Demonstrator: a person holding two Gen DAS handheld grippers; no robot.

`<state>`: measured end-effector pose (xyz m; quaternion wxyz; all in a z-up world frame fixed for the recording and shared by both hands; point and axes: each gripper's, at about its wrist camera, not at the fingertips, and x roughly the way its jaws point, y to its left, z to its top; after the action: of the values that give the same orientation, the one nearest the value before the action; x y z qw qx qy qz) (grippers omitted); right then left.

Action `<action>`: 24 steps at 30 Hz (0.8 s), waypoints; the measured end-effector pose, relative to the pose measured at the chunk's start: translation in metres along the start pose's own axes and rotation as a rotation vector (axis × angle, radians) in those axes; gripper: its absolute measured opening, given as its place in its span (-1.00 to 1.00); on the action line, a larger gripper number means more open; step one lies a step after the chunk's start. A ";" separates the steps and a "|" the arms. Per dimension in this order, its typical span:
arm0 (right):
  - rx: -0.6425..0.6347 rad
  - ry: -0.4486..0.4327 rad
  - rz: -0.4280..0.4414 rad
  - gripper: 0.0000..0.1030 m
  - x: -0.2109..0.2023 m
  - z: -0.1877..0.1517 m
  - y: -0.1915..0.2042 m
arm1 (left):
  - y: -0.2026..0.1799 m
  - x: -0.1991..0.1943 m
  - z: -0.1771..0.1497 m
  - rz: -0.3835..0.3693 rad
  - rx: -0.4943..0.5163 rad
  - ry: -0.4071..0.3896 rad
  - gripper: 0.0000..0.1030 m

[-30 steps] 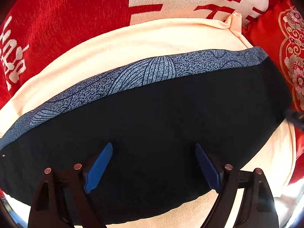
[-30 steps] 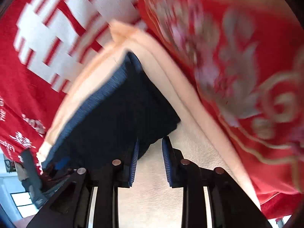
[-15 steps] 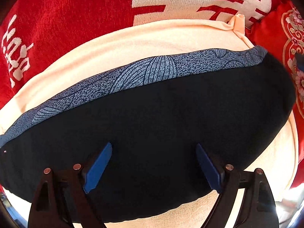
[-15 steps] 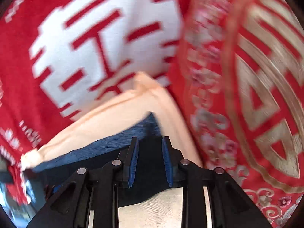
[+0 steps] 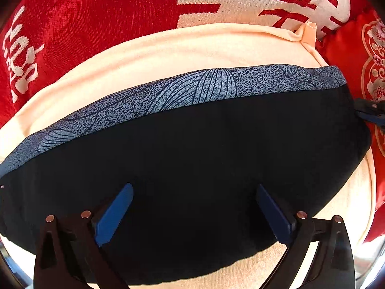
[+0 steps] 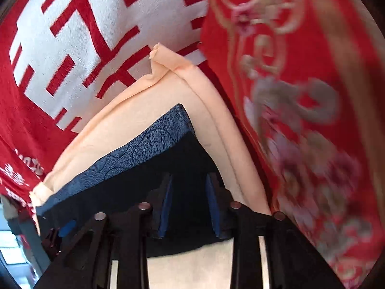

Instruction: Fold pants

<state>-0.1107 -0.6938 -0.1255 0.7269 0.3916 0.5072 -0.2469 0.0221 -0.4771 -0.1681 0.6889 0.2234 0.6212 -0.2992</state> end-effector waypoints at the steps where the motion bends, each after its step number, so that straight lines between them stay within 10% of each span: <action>1: 0.016 0.008 0.032 -0.01 -0.004 -0.009 0.002 | 0.003 -0.002 -0.001 -0.006 -0.010 0.013 0.98; 11: -0.011 0.230 0.354 0.04 0.030 -0.124 0.123 | 0.117 -0.049 -0.060 0.034 -0.109 -0.026 0.98; 17: -0.007 0.410 0.553 0.04 0.093 -0.211 0.226 | 0.254 -0.070 -0.099 0.140 -0.186 -0.048 0.98; 24: -0.026 0.461 0.590 0.04 0.148 -0.268 0.301 | 0.405 -0.065 -0.130 0.281 -0.219 -0.050 0.98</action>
<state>0.0254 -0.2963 -0.2152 0.6385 0.5571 0.5259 0.0742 0.2039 -0.0878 -0.1464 0.7594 0.2239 0.5956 -0.1359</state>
